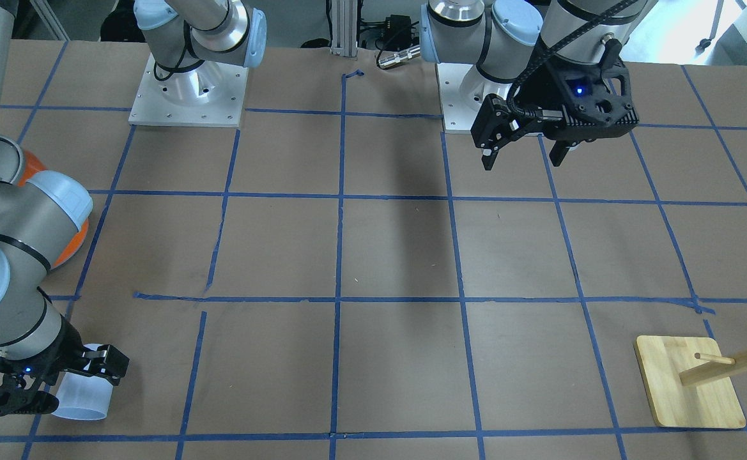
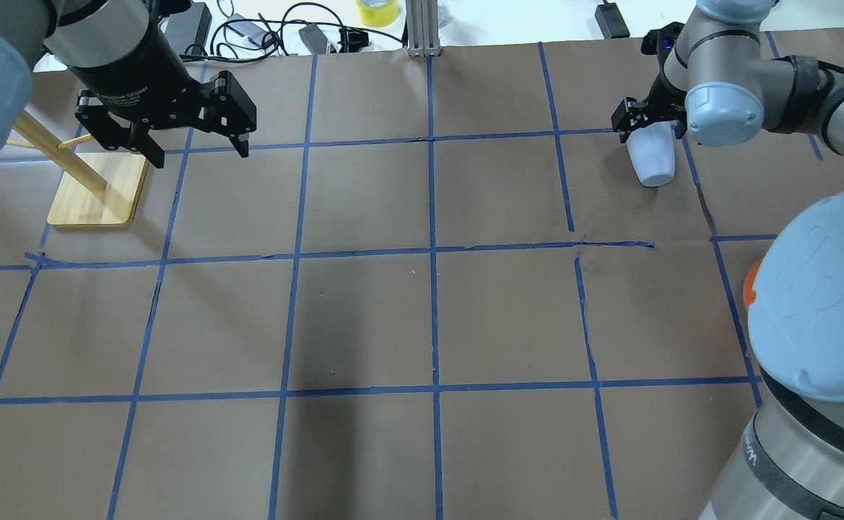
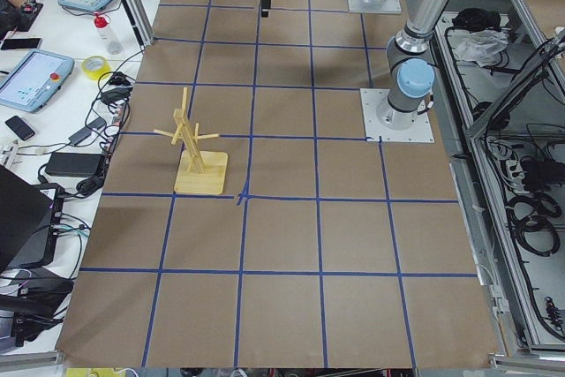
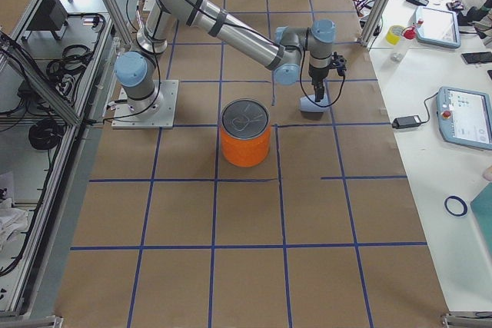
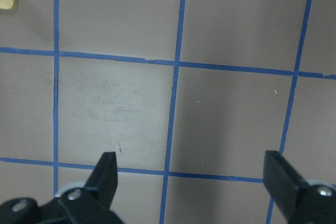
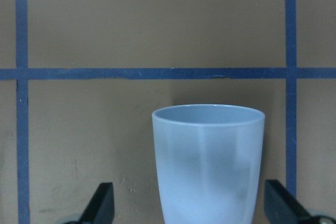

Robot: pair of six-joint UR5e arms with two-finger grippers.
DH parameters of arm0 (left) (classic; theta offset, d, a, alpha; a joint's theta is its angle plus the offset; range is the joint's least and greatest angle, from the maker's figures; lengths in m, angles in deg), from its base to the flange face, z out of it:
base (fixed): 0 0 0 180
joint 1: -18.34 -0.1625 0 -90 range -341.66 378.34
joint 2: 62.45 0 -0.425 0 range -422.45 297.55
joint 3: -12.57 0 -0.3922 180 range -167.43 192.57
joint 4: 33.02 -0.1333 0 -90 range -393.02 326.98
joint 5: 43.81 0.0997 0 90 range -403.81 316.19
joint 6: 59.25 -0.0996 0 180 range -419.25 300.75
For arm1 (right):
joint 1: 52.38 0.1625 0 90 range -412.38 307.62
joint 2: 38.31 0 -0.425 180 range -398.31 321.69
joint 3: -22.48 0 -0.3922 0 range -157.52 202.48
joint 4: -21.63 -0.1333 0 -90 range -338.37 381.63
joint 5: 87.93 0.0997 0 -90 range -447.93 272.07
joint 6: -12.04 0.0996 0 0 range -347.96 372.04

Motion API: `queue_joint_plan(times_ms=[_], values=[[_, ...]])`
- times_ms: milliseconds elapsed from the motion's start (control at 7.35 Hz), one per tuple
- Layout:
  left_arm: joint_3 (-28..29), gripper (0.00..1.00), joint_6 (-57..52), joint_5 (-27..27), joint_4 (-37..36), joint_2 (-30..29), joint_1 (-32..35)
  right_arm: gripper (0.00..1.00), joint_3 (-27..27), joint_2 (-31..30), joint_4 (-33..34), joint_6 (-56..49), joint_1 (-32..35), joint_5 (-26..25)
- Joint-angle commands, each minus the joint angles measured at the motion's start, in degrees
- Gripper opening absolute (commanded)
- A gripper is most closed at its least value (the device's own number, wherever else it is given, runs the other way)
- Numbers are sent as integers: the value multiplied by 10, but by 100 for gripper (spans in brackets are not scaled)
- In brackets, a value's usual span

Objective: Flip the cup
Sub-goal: 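Lower the right gripper onto the white cup and grasp its rim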

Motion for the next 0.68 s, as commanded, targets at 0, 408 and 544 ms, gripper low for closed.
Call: queue_joint_plan(times_ms=[0,408,544], values=[[-1,100,0,0,0,1,0,100,0,32,40,-25,-2,3],[-1,100,0,0,0,0,0,100,1,41,55,-52,-2,5],[-1,100,0,0,0,1,0,100,2,48,64,-52,-2,5]])
